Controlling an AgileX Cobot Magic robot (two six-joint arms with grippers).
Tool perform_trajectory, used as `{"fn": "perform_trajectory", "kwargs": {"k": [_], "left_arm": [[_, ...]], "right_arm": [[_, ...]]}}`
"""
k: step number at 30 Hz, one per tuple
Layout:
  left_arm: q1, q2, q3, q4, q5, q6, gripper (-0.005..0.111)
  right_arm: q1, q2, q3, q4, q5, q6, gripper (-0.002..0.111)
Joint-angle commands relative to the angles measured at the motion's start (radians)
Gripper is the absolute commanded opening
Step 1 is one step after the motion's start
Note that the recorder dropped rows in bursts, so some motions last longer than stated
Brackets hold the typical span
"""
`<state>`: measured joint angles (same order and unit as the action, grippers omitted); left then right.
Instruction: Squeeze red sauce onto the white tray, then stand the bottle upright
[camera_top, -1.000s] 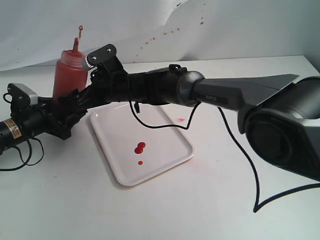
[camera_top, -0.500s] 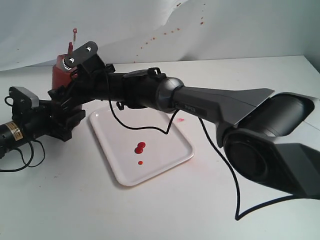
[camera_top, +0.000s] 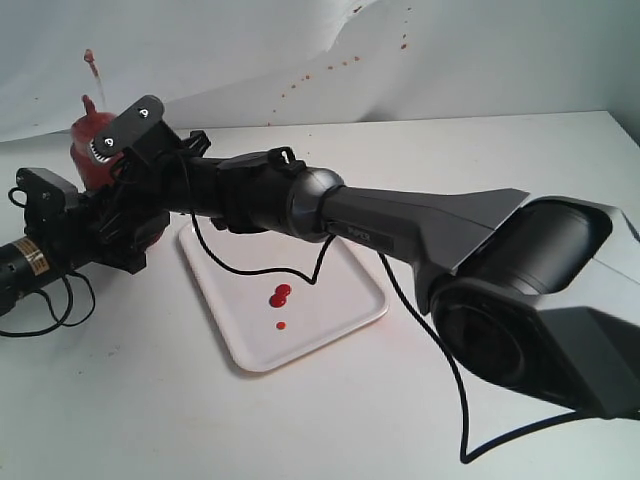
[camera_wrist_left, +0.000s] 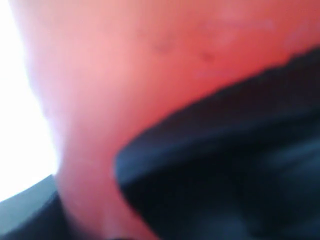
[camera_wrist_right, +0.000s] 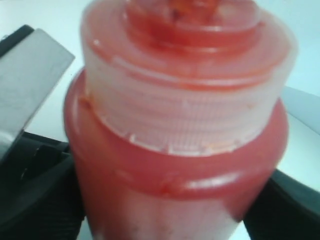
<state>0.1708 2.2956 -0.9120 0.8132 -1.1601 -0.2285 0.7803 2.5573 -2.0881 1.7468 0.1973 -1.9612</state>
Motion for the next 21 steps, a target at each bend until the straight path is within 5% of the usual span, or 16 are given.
{"fn": "perform_trajectory", "kwargs": {"k": [1, 7, 14, 17, 21], "left_arm": [[0.004, -0.01, -0.007, -0.101, -0.036, -0.016, 0.001], [0.004, -0.01, -0.007, -0.101, -0.004, -0.016, 0.001], [0.004, -0.01, -0.007, -0.101, 0.071, -0.016, 0.012], [0.004, -0.01, -0.007, -0.103, 0.072, -0.016, 0.036], [0.004, -0.01, -0.007, -0.095, 0.064, -0.026, 0.092]], "right_arm": [[-0.002, -0.002, -0.003, -0.002, -0.04, -0.009, 0.0], [-0.002, 0.027, -0.003, -0.002, -0.038, -0.009, 0.002], [-0.002, 0.05, -0.003, -0.002, -0.04, -0.005, 0.029], [-0.002, 0.05, -0.003, -0.002, -0.04, -0.005, 0.035], [-0.002, 0.05, -0.003, -0.002, -0.04, -0.005, 0.038]]}}
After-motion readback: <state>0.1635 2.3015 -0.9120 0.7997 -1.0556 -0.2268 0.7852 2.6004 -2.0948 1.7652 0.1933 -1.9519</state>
